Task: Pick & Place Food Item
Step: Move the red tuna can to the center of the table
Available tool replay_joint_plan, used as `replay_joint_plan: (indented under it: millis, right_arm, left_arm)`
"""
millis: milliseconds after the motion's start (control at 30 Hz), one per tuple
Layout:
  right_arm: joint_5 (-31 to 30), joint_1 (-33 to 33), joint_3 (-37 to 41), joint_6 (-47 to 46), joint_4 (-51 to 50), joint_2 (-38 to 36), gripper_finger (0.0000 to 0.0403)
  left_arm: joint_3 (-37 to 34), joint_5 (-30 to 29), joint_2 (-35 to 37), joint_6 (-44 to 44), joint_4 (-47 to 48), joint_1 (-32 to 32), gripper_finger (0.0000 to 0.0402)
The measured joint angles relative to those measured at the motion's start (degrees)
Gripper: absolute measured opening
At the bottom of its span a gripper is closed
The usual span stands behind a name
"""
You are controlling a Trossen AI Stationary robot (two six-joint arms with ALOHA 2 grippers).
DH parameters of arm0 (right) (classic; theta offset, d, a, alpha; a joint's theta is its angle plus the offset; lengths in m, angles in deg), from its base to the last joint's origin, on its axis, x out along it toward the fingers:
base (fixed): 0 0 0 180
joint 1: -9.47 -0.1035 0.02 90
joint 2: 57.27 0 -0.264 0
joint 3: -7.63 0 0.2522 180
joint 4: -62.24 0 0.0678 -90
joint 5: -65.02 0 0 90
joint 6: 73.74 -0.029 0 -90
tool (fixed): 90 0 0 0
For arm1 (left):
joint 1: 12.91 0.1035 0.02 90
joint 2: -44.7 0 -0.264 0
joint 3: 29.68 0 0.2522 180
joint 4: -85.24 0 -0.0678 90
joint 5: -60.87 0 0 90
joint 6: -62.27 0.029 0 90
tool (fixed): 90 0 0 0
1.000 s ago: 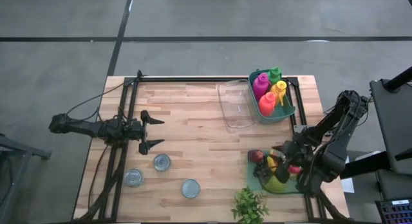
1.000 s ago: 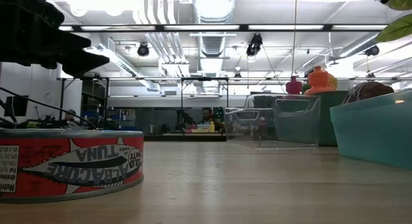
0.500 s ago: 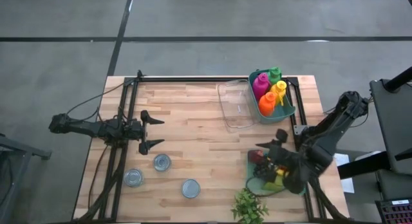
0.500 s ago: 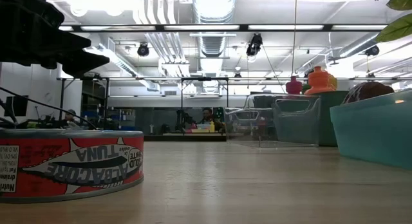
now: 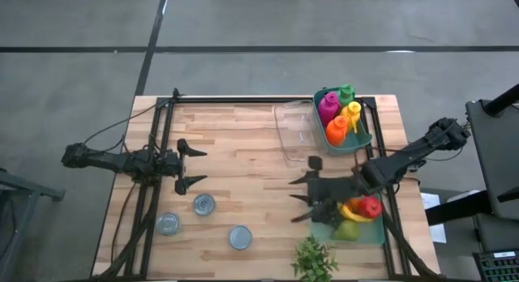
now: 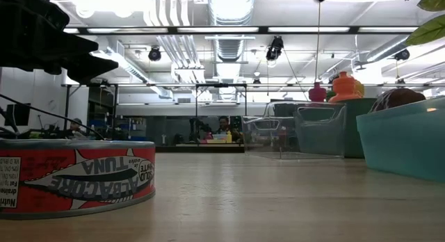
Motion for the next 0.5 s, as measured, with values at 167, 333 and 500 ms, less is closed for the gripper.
replay_joint_plan:
  millis: [167, 333, 500]
  right_arm:
    - [10.36, 5.38, 4.33, 12.74, 15.13, 3.42, 0.0157]
    - [17.14, 8.89, 6.06, 19.33, 28.1, 8.95, 0.0157]
    - [22.77, 12.2, 2.84, 19.35, 25.07, 14.51, 0.0157]
  left_arm:
    - [0.0, -0.01, 0.0, 0.0, -0.01, 0.0, 0.0391]
    - [0.0, -0.01, 0.0, 0.0, 0.01, -0.01, 0.0391]
    - [0.0, -0.01, 0.0, 0.0, 0.01, 0.0, 0.0391]
